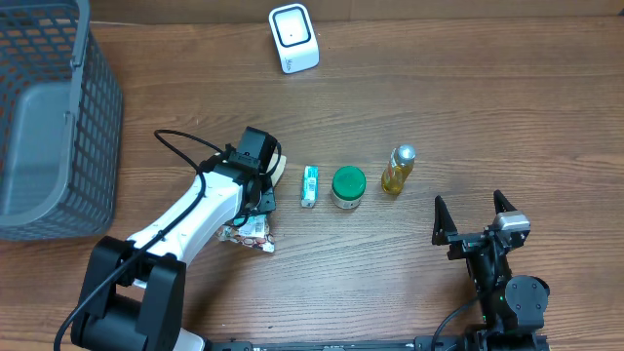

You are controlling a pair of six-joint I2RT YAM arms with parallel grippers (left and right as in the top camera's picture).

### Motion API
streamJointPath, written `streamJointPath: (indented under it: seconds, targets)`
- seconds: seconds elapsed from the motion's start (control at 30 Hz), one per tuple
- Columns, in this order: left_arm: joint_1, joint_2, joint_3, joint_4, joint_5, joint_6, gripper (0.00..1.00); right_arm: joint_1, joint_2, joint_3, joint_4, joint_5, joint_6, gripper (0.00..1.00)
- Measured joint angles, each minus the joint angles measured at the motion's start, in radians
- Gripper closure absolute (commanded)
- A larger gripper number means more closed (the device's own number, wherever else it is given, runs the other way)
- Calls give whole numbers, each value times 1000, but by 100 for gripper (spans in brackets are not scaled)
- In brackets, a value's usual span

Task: Scan the item barcode

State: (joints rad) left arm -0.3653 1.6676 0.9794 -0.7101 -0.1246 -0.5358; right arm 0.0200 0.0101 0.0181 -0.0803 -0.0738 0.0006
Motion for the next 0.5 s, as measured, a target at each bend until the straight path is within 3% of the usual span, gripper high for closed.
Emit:
streamJointPath:
  seconds: [0.07, 0.17, 0.5]
  targets:
    - [0, 0, 2, 0, 0, 14, 24, 0, 0, 0, 0, 1, 0, 0]
    - [0, 0, 10, -23, 0, 24, 18, 0, 0, 0, 0, 0, -1, 0]
    - [0, -1, 139, -140, 5, 81, 23, 0, 0, 0, 0, 0, 0, 0]
